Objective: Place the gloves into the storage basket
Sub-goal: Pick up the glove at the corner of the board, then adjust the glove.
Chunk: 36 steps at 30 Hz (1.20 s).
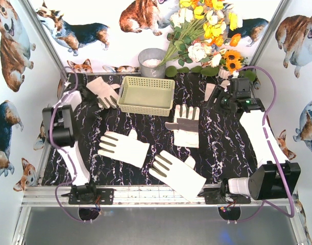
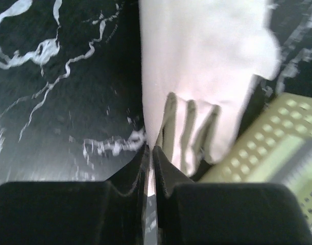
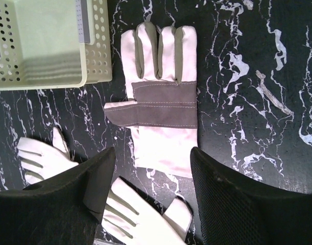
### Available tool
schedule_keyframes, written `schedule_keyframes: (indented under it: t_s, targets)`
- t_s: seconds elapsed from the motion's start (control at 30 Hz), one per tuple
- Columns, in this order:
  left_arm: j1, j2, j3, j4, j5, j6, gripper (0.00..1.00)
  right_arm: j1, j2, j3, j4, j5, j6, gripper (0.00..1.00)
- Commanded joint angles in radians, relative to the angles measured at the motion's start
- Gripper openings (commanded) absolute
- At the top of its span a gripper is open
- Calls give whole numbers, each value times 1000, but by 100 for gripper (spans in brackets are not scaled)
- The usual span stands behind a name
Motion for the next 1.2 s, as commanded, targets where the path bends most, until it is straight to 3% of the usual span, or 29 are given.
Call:
schedule_keyframes:
  t_s: [0.0, 0.2, 0.43, 0.6, 0.87, 1.17]
  targets:
    - [7, -214, -52, -32, -41, 37, 0, 31, -10, 72, 54, -14, -41, 62]
    - [7, -461, -126, -145, -66, 3, 0, 112, 15, 123, 59, -42, -110, 62]
    - [6, -673, -111, -259, -45, -69, 0, 149, 50, 167, 132, -209, -61, 63]
    - [-8, -762, -104, -304, 11, -151, 0, 182, 64, 204, 171, -313, -40, 72]
    - [-184, -828, -101, -321, -6, -281, 0, 332, 60, 239, 130, -344, -209, 84]
    - [-427, -811, -51, -310, -35, -394, 0, 524, 45, 227, 160, -275, -328, 85]
